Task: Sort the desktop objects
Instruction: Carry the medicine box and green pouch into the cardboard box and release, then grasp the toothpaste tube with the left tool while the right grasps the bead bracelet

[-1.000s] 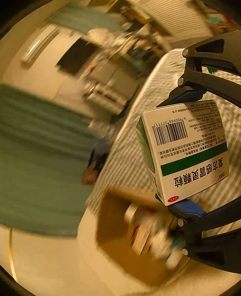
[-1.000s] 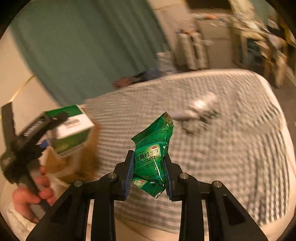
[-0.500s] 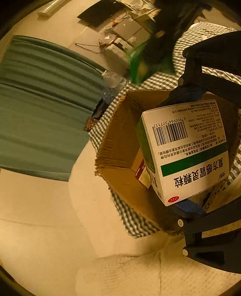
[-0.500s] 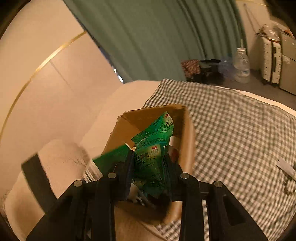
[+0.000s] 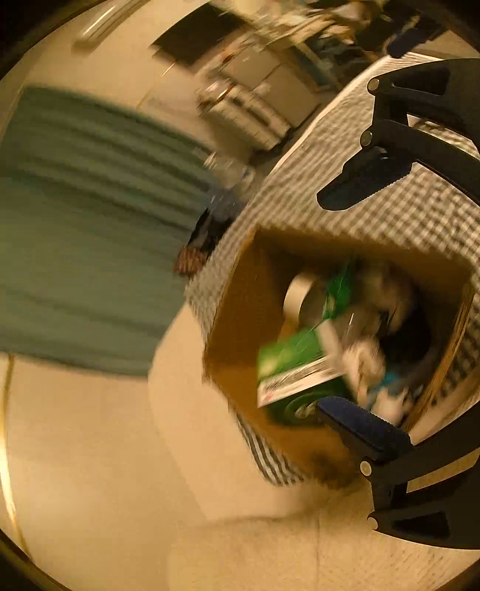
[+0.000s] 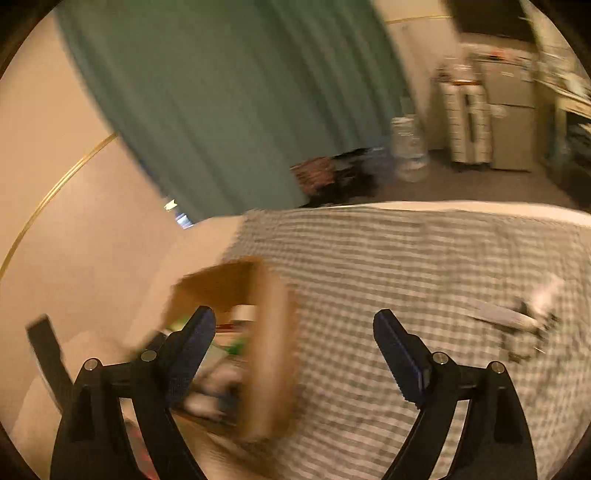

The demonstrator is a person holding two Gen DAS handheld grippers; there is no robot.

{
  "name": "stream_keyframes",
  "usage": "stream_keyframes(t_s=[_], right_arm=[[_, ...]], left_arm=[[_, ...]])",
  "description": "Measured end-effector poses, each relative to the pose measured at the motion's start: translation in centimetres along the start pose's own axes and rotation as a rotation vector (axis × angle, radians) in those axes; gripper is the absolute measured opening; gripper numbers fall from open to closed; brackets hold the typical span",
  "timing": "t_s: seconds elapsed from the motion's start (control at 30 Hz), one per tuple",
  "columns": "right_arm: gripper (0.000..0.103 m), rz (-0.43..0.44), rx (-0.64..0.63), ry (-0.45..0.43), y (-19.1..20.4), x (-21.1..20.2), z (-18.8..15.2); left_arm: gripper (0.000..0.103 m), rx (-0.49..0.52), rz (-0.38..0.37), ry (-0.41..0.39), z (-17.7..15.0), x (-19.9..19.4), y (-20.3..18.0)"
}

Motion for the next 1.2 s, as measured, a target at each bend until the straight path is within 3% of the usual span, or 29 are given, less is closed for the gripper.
stream_keyframes(t_s=[0.07,0.17,0.23,0.4,0.43,0.47,0.6,0.8,0.83,0.9,0.97,1.0,1.07,1.17,1.2], right_arm=[[0.087,-0.108,0.01,-0.011,-5.0,-2.4,-2.0],[0.087,-0.255,-0.007,-0.007,-10.8,-4.5,-5.1],[0.087,-0.309,0.022,0.017,-14.4,-5.1,-7.8],[0.085,-0.301,0.223,0.034,-22.4,-3.3,-14.0],[0.078,-0.298,0.242,0.033,-23.4,-3.4,-14.8],[0.074,-0.301,0.27,0.031,-24.7,-2.6,-15.3],[0.07,-0.277,0.326,0.043,-27.9,0.2,-15.3],[0.067,-0.286,0.331,0.037,-30.8,4.2,-13.9],[0.063,-0.278,0.338,0.043,-31.1,4.9,-13.9],[0.049,-0.279,0.333,0.063,-31.8,6.4,-13.8],[0.02,-0.28,0.296,0.085,-32.1,6.7,-14.0],[0.016,-0.265,0.287,0.087,-32.2,6.3,-14.1],[0.014,-0.249,0.286,0.097,-32.4,4.7,-15.0],[0.013,-0.362,0.258,0.099,-34.0,1.3,-16.2],[0.013,-0.363,0.275,0.091,-34.5,0.4,-16.4]], left_arm=[[0.103,0.055,-0.037,0.022,-1.3,0.0,-2.9],[0.103,0.143,-0.115,0.066,-5.7,0.3,-8.0],[0.103,0.23,-0.148,0.091,-9.3,1.3,-11.1],[0.103,0.461,-0.237,0.137,-17.4,4.5,-18.3],[0.103,0.499,-0.25,0.132,-18.4,5.1,-19.3],[0.103,0.528,-0.256,0.128,-19.1,5.5,-20.2],[0.103,0.641,-0.228,0.134,-22.3,9.0,-22.9],[0.103,0.607,-0.255,0.186,-24.9,12.3,-24.1],[0.103,0.602,-0.261,0.194,-25.2,12.7,-24.2],[0.103,0.594,-0.274,0.203,-25.7,13.1,-24.7],[0.103,0.593,-0.295,0.215,-26.2,13.1,-25.3],[0.103,0.593,-0.316,0.227,-26.5,12.8,-25.9],[0.103,0.595,-0.354,0.228,-27.2,12.3,-27.1],[0.103,0.63,-0.414,0.168,-28.0,10.6,-29.2],[0.103,0.652,-0.435,0.159,-28.5,10.0,-30.0]])
Point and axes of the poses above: each gripper's, at about its wrist camera, not at the fingertips, and x roughly the way its jaws point, y to its left, z to its top, the point moved 9 cm from there along x, roughly the way its jaws point, and after that the axes turned 8 degrees about -x, right-handed, at the moved point
